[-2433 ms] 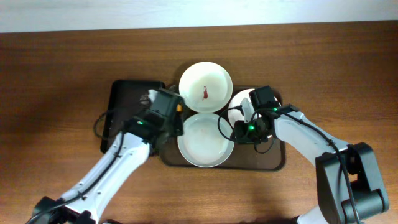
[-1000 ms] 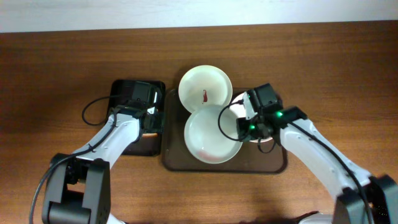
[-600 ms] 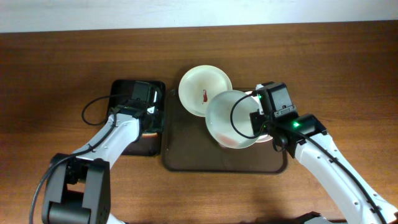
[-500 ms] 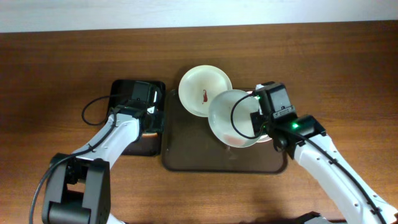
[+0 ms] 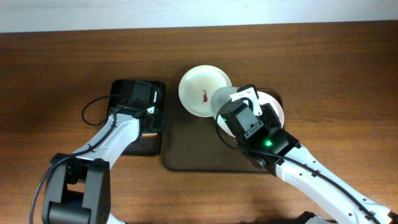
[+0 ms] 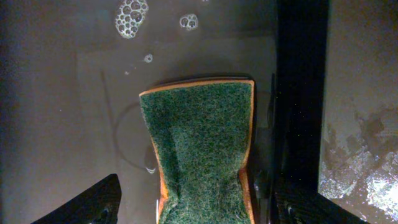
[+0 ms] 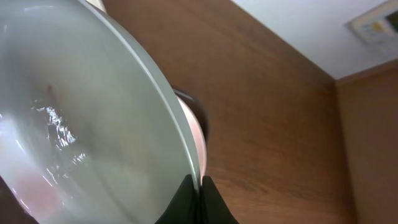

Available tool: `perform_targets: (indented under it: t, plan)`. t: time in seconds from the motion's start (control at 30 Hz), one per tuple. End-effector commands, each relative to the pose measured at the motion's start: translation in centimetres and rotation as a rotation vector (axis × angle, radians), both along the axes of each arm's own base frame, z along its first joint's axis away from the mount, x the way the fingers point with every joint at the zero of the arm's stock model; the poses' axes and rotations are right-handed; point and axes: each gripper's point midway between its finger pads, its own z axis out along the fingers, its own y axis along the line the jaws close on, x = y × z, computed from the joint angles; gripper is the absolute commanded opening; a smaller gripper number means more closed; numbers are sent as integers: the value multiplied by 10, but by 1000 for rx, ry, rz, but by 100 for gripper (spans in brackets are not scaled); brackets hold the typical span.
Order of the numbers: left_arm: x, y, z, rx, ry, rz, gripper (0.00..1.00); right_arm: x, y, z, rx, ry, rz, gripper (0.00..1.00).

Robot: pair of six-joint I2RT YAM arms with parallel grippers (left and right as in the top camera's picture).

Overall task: Clean dirty plates on tray and stack at the side
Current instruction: 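Lift the cleaned front plate with the right gripper and place it right of the tray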

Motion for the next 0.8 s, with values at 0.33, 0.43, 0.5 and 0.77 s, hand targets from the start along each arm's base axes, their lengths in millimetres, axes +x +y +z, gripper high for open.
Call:
perform_targets:
  t: [0.33,0.43,0.5,0.77]
  plan:
    - [1,1,-1,3,2,-4,79,7,-11,17,199,-116,-171,4]
    - [3,1,-1,2,-5,-4,81,13,-17,2,345,-47,-207,4]
    - [5,0,0,-1,-16,-4,81,18,-30,-6,428,-3,-240,4]
    - [17,-10,5,-51,-65,-20,82,31,-121,-19,872,73,-426,4]
